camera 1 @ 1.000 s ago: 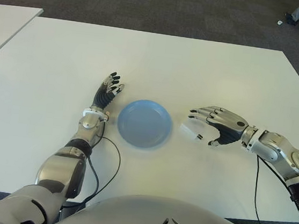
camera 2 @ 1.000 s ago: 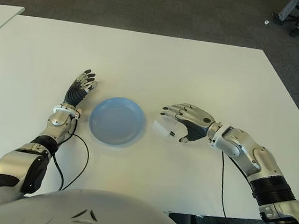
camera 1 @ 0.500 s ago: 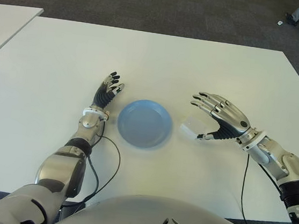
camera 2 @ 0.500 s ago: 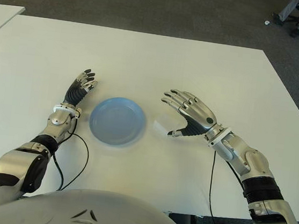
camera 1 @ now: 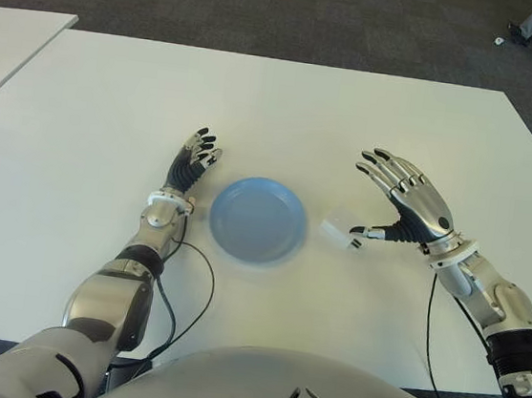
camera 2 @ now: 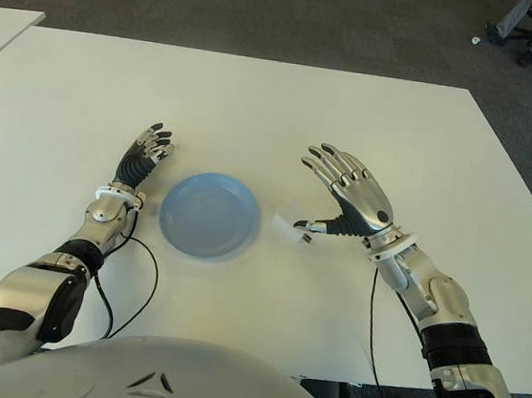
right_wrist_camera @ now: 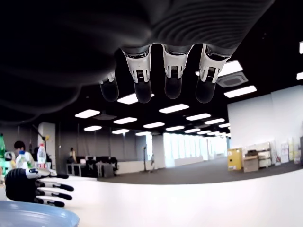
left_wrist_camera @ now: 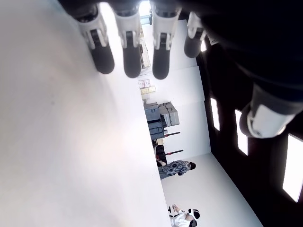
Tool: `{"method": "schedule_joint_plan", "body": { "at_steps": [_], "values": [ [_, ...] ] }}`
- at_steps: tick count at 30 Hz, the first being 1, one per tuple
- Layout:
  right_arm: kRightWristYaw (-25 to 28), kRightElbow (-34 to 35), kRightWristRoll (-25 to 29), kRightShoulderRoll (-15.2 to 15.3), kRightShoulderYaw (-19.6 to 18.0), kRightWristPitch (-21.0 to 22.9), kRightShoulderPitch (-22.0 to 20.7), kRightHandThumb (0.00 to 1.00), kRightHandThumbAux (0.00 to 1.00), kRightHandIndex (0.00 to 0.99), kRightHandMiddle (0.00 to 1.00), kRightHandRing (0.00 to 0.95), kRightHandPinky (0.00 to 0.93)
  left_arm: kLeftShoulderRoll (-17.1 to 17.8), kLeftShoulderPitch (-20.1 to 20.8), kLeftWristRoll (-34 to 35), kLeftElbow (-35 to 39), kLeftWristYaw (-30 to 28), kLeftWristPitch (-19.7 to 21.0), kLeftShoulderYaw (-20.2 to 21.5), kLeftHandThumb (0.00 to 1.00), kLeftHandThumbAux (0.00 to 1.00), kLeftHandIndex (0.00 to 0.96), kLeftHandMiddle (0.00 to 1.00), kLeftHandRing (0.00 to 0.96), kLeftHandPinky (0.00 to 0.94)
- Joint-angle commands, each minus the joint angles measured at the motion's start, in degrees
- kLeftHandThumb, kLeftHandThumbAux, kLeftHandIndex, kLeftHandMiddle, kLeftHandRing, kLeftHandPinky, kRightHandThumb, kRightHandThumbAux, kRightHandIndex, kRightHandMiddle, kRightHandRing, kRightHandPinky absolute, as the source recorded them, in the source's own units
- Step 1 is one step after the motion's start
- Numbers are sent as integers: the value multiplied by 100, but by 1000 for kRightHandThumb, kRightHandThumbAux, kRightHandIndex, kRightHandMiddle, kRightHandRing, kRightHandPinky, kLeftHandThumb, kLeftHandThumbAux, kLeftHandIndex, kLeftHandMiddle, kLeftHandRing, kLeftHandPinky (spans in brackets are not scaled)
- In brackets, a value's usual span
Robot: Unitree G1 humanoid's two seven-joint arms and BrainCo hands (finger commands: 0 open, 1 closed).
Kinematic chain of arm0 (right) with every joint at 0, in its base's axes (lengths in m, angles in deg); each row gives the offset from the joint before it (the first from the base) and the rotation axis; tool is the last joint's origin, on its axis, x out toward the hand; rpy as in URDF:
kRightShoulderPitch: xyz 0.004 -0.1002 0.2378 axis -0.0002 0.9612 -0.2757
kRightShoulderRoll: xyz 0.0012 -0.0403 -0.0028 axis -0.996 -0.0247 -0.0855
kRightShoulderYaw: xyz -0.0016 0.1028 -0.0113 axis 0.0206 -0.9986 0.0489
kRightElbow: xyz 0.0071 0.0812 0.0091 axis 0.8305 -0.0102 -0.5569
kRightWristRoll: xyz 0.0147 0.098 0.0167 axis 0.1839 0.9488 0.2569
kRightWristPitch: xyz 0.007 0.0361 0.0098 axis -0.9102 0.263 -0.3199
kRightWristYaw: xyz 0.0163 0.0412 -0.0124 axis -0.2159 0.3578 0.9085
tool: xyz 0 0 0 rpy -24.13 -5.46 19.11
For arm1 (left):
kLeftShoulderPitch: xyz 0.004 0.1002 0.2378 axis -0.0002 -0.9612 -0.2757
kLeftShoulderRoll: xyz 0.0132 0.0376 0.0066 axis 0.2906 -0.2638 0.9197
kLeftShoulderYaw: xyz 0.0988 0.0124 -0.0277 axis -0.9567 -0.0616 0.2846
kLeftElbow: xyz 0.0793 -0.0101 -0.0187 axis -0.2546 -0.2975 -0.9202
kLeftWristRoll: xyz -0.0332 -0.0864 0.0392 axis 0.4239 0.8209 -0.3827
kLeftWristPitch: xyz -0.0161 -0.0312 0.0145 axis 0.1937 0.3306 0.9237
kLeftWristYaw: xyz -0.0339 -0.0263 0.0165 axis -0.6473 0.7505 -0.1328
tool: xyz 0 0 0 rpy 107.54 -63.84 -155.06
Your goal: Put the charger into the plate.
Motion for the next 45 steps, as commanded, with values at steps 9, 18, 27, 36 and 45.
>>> {"method": "schedule_joint_plan", "body": {
  "at_steps": [9, 18, 27, 36, 45],
  "values": [
    [1043, 1146, 593, -817, -210, 1378, 1095, 293, 137, 0, 0, 0, 0, -131, -292, -148, -319, -204, 547, -206, 0, 471, 77, 168, 153, 134],
    [741, 1685, -207, -2209, 428, 2883, 2249, 326, 125, 0, 0, 0, 0, -118, -278, -144, -322, -189, 618, -233, 0, 485, 84, 177, 161, 150],
    [735, 2069, -457, -2614, 478, 3512, 2531, 387, 132, 0, 0, 0, 0, -142, -264, -164, -323, -130, 620, -279, 0, 487, 82, 173, 160, 148],
    [649, 2049, -622, -2573, 522, 3722, 2561, 393, 126, 0, 0, 0, 0, -199, -253, -70, -332, -171, 618, -231, 0, 488, 78, 167, 148, 129],
    [741, 2076, -649, -2468, 489, 3844, 2505, 370, 129, 0, 0, 0, 0, -211, -261, -66, -336, -146, 562, -224, 0, 479, 89, 168, 144, 111]
  ]
}}
